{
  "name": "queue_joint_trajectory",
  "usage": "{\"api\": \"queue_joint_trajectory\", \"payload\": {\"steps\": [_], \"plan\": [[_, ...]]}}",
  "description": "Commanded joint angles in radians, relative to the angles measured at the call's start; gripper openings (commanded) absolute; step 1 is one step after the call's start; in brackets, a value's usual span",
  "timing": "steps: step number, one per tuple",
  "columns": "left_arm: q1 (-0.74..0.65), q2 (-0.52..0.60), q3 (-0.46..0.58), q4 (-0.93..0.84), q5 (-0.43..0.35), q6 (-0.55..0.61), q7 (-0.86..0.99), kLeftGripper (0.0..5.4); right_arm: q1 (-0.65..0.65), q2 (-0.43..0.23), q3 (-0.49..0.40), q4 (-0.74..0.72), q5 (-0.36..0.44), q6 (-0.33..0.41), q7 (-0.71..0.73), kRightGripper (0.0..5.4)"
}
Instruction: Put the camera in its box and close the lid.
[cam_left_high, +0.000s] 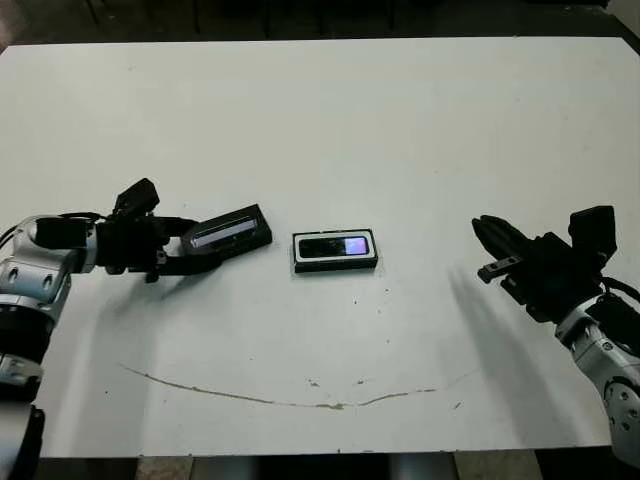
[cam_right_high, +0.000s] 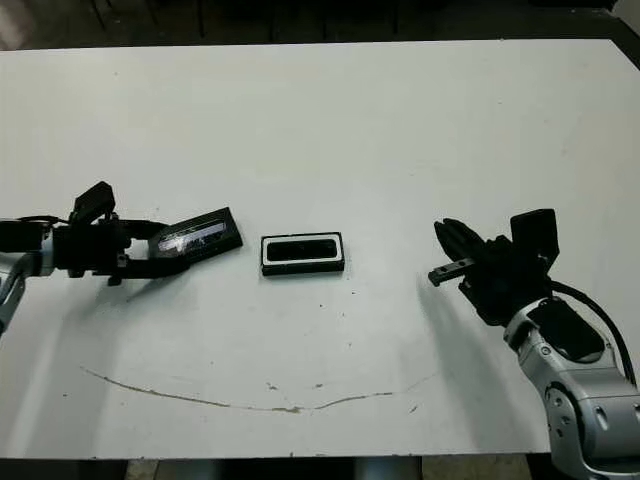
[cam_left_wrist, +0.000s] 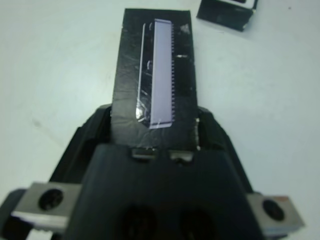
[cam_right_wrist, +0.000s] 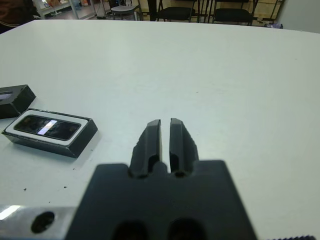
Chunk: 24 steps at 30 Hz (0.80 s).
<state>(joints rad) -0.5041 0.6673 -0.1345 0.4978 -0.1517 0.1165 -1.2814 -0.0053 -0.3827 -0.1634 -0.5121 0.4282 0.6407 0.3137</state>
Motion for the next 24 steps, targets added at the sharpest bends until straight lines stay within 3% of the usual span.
{"api": "queue_joint_trajectory", "payload": {"steps": [1, 6, 11, 16, 19, 24], "plan": [[0.038, 0.039, 0.009, -0.042, -0.004, 0.032, -0.02, 2.76, 0.016, 0.009, 0.015, 0.004, -0.014, -0.013, -0.006, 0.0], [0.093, 0.038, 0.096, -0.156, -0.057, 0.069, 0.06, 2.76, 0.03, 0.021, 0.036, -0.009, -0.032, -0.025, -0.015, 0.0], [0.158, -0.038, 0.228, -0.216, -0.117, -0.036, 0.235, 2.76, 0.04, 0.041, 0.043, -0.012, -0.034, -0.032, -0.019, 0.0], [0.161, -0.074, 0.237, -0.272, -0.14, -0.039, 0.298, 2.76, 0.034, 0.065, 0.041, -0.006, -0.009, -0.022, -0.03, 0.0], [0.124, -0.082, 0.206, -0.253, -0.148, -0.018, 0.271, 2.76, 0.015, 0.072, 0.055, 0.131, -0.048, -0.128, 0.008, 0.0], [0.017, -0.091, 0.11, -0.167, -0.128, 0.011, 0.172, 2.76, -0.039, 0.078, 0.046, 0.277, -0.047, -0.234, 0.071, 0.0]]}}
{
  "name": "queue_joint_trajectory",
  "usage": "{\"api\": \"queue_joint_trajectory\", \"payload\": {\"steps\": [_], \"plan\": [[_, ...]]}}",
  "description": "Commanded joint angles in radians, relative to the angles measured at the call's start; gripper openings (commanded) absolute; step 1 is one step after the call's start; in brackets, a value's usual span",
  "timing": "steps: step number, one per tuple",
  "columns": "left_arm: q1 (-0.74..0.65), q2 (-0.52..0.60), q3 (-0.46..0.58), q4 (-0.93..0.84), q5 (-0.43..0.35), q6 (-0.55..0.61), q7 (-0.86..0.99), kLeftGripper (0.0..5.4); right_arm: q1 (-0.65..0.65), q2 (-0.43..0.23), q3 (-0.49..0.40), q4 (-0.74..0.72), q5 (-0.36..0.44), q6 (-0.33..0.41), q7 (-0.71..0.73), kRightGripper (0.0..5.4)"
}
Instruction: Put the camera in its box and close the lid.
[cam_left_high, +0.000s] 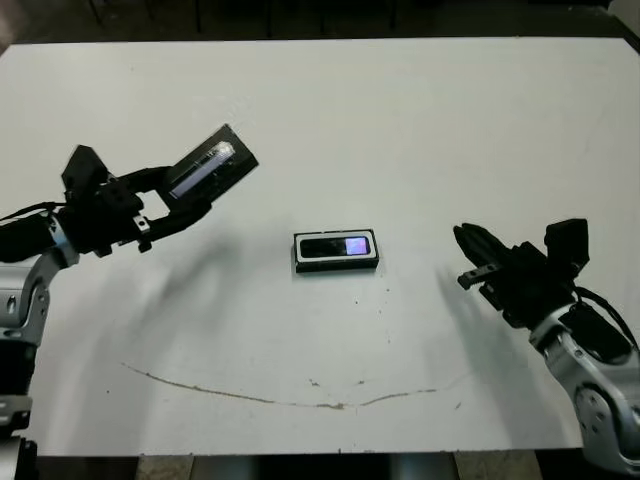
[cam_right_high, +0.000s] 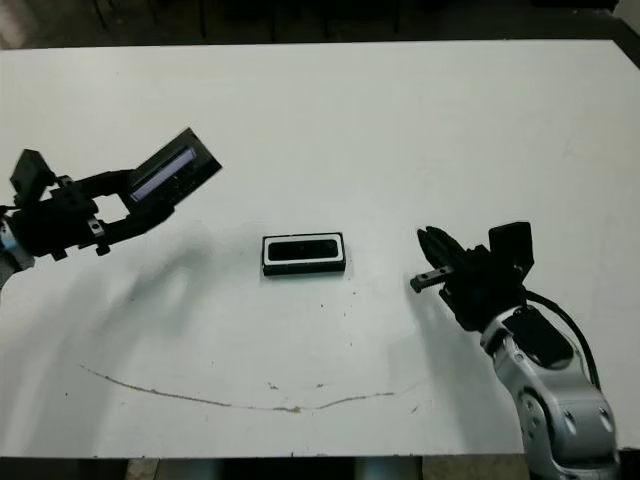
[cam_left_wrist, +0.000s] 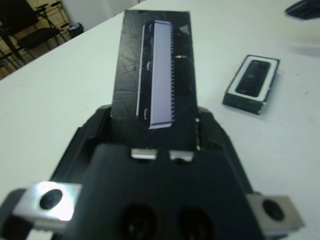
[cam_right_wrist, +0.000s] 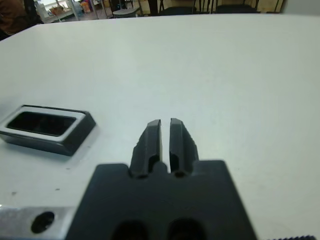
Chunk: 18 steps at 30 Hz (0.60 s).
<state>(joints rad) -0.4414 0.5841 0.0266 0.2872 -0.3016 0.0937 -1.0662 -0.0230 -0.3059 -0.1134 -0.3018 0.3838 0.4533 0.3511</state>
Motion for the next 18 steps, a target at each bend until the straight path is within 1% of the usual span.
{"api": "queue_joint_trajectory", "payload": {"steps": [1, 5, 10, 13, 18], "plan": [[-0.065, -0.01, -0.069, 0.058, 0.028, 0.045, -0.056, 2.76, -0.03, 0.002, -0.006, 0.087, -0.002, -0.064, 0.044, 0.0], [-0.148, -0.038, -0.142, 0.128, 0.068, 0.041, -0.098, 2.76, -0.056, -0.002, -0.004, 0.109, -0.021, -0.09, 0.04, 0.0], [-0.226, -0.084, -0.202, 0.211, 0.106, 0.039, -0.14, 2.76, -0.07, -0.005, -0.001, 0.11, -0.045, -0.131, 0.044, 0.0], [-0.265, -0.101, -0.224, 0.266, 0.125, 0.048, -0.159, 2.76, -0.068, -0.008, 0.0, 0.091, -0.049, -0.124, 0.041, 0.0], [-0.315, -0.136, -0.233, 0.379, 0.129, 0.048, -0.224, 2.76, -0.06, -0.007, 0.005, 0.068, -0.063, -0.126, 0.033, 0.0]]}}
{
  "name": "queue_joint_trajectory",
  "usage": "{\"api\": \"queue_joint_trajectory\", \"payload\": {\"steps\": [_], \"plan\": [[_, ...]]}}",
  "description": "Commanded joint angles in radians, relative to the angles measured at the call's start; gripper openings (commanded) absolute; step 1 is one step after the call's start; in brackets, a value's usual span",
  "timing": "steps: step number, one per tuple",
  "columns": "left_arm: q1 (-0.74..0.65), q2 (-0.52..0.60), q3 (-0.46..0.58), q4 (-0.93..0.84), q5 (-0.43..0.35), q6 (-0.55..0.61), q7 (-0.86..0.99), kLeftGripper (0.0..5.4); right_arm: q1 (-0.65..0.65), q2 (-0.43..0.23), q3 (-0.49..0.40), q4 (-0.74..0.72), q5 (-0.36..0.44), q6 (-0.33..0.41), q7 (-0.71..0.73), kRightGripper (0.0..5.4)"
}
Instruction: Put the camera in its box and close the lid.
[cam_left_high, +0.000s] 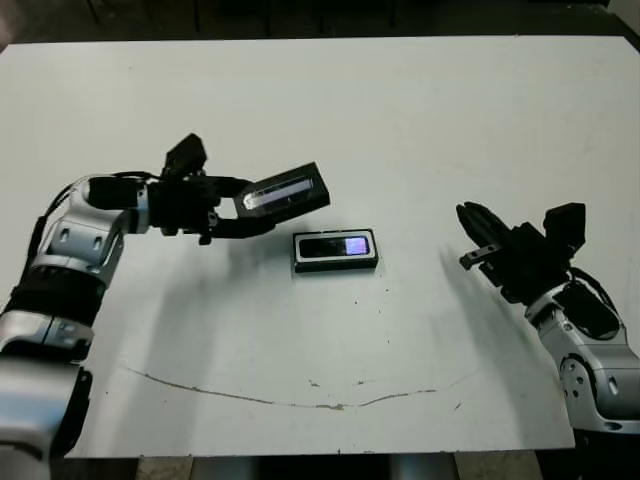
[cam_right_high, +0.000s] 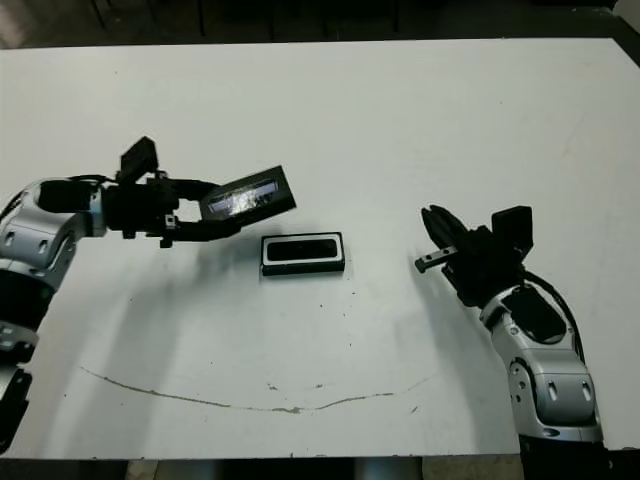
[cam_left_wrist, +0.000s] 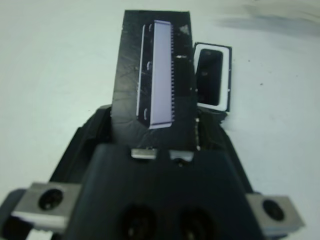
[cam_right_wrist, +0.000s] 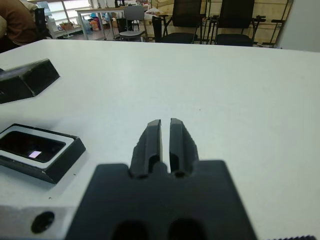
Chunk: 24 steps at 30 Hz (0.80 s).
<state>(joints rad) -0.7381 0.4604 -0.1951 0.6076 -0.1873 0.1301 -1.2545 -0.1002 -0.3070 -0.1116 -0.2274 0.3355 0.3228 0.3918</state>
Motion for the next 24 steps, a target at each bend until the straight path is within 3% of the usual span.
{"api": "queue_joint_trajectory", "payload": {"steps": [1, 11, 24], "plan": [[-0.027, -0.018, -0.013, 0.081, 0.015, 0.004, -0.053, 2.76, 0.018, -0.006, 0.002, -0.008, -0.014, 0.007, -0.009, 0.0], [-0.083, -0.07, -0.037, 0.256, 0.063, -0.085, -0.197, 2.76, 0.03, -0.018, -0.008, -0.031, -0.012, 0.012, -0.003, 0.0], [-0.073, -0.091, -0.055, 0.315, 0.109, -0.074, -0.274, 2.76, 0.039, -0.018, 0.0, -0.051, -0.025, 0.028, -0.014, 0.0]]}}
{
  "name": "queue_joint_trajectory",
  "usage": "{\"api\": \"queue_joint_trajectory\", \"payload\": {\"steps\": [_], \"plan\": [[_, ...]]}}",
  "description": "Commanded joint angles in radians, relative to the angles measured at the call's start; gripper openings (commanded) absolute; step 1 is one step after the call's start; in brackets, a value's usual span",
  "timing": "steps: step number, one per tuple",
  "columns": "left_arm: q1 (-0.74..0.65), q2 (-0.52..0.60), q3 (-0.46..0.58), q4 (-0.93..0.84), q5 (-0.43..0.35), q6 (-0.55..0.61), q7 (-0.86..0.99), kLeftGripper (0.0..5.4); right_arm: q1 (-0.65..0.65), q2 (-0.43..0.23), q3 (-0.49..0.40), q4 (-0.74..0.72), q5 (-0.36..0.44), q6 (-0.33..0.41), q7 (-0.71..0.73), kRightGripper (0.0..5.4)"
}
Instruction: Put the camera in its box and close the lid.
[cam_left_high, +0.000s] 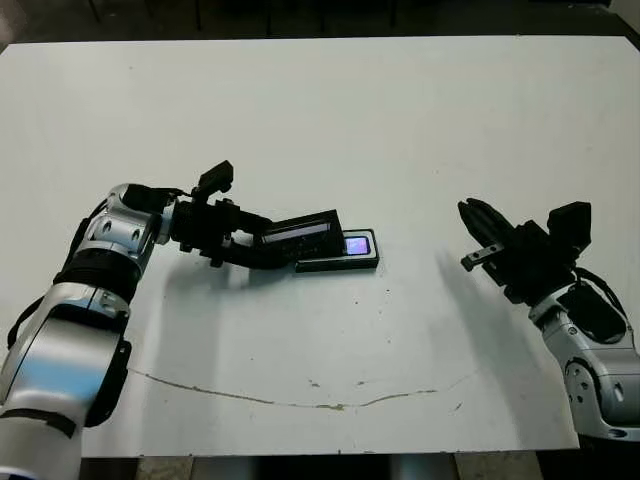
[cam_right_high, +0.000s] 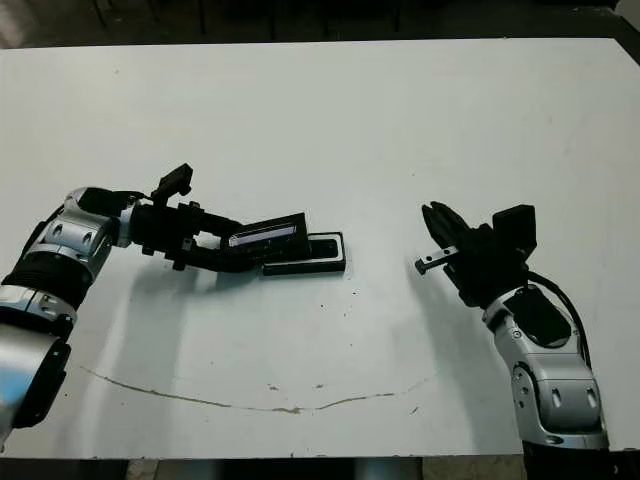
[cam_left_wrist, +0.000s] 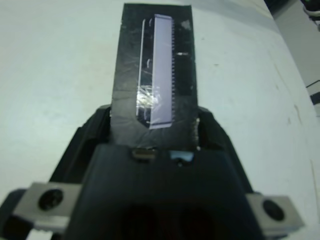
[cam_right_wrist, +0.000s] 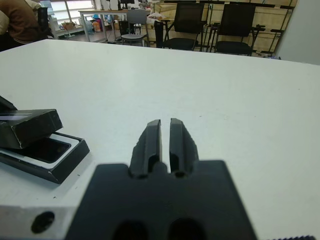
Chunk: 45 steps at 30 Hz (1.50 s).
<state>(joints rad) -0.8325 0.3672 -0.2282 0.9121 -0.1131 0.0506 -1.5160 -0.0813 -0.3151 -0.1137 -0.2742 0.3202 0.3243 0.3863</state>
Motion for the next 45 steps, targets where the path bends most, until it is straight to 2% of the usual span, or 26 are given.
{"api": "queue_joint_trajectory", "payload": {"steps": [1, 24, 33, 38, 45], "plan": [[0.024, 0.005, -0.027, 0.005, 0.039, 0.008, -0.014, 2.76, 0.021, -0.011, 0.003, -0.012, -0.012, 0.038, -0.015, 0.0], [0.129, -0.026, -0.043, -0.104, 0.025, 0.06, 0.02, 2.76, 0.029, -0.001, -0.001, -0.001, 0.003, 0.032, -0.007, 0.0], [0.22, -0.085, -0.045, -0.23, 0.025, 0.069, 0.216, 2.76, 0.03, -0.01, 0.002, -0.003, -0.008, 0.032, -0.009, 0.0], [0.223, -0.108, -0.088, -0.246, 0.052, 0.046, 0.258, 2.76, 0.031, -0.007, -0.019, 0.001, 0.031, 0.03, 0.015, 0.0], [0.18, -0.113, -0.135, -0.242, 0.068, 0.066, 0.262, 2.76, 0.039, -0.001, -0.039, -0.025, 0.067, 0.064, 0.006, 0.0]]}}
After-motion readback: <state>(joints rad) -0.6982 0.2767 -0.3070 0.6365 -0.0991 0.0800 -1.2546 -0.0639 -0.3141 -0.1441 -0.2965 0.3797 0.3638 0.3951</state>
